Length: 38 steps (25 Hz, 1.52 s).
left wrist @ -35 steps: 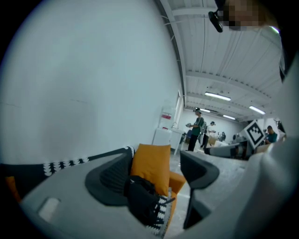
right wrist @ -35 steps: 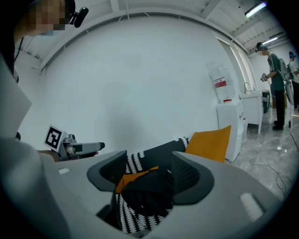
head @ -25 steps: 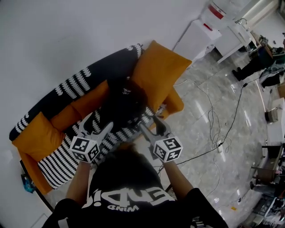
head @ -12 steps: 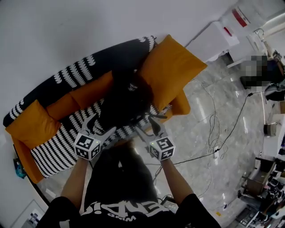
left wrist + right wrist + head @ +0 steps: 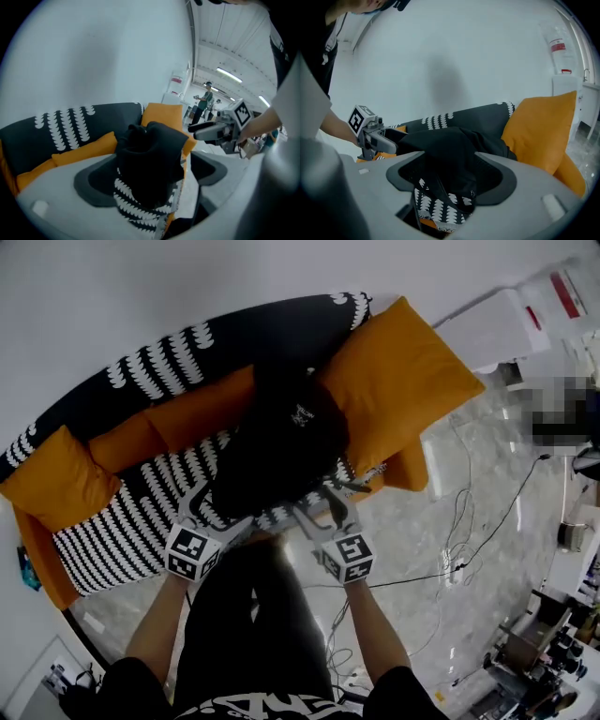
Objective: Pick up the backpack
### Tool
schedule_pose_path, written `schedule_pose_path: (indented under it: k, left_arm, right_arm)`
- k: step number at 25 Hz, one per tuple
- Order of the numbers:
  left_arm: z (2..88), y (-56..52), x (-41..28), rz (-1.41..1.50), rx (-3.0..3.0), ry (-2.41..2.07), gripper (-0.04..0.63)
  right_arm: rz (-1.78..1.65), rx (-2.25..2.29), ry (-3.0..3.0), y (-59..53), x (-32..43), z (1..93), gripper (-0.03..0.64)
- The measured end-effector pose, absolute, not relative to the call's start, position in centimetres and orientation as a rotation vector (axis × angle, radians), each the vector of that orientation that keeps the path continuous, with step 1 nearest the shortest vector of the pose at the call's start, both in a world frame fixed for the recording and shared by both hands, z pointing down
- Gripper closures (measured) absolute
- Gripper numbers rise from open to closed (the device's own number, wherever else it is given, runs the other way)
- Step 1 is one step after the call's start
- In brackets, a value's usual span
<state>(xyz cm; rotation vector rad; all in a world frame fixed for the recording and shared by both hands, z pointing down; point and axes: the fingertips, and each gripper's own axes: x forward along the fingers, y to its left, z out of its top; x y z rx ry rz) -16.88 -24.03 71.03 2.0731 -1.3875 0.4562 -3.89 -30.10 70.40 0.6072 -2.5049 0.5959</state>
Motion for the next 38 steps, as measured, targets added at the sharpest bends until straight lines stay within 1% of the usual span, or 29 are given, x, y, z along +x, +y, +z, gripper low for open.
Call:
schedule_pose_path:
  k: [2,4,13,16,21,22,25,30,32,38]
  left_arm:
    - [72.6,-24.0,-17.1,0.453,2.068,-1.390,0.097]
    - [73.9,-24.2,-16.9,0.451,2.068,-1.379,0.089]
    - [77.4,-25.2,-17.6,0.446,1.991,-1.415,0.091]
    - [77.6,-25.5,-17.8,0.454,1.974,-1.428,0.104]
    - [77.6,-26.7,-18.0,0.385,1.924,-1.422,0.188]
    - [77.6,-26.8,-18.0,0.372,1.918,-1.412,0.218]
    - [77.7,-26.9,-17.8,0.359,1.921,-1.377,0.311]
    - [77.3,-27.2,-16.7,0.370,1.972,-1.301,0.447]
    - [76.6,-27.7,-15.7,0.384,2.008,-1.269,0.475]
    - [72.8,-29.4,-14.7,0.364,2.029,-1.243,0.492]
  right_arm:
    - [0.593,0.590,-2.502,-30.1,-4.6,72.0,0.306]
    - [0.575,0.552,-2.495,-30.0,-5.1,73.6,0.305]
    - [0.425,0.489,-2.471,-30.8,-6.4,77.4,0.307]
    - [0.406,0.487,-2.478,-31.3,-7.2,77.8,0.328]
    - [0.418,0.489,-2.455,-32.5,-8.3,78.5,0.401]
    - [0.415,0.497,-2.449,-32.6,-8.4,78.6,0.459]
    - [0.416,0.500,-2.442,-32.8,-8.5,78.9,0.481]
    - [0.422,0.510,-2.424,-32.7,-8.1,79.3,0.551]
    - [0.405,0.551,-2.408,-33.0,-7.6,79.1,0.584]
    - [0.597,0.677,-2.425,-33.3,-5.7,76.1,0.594]
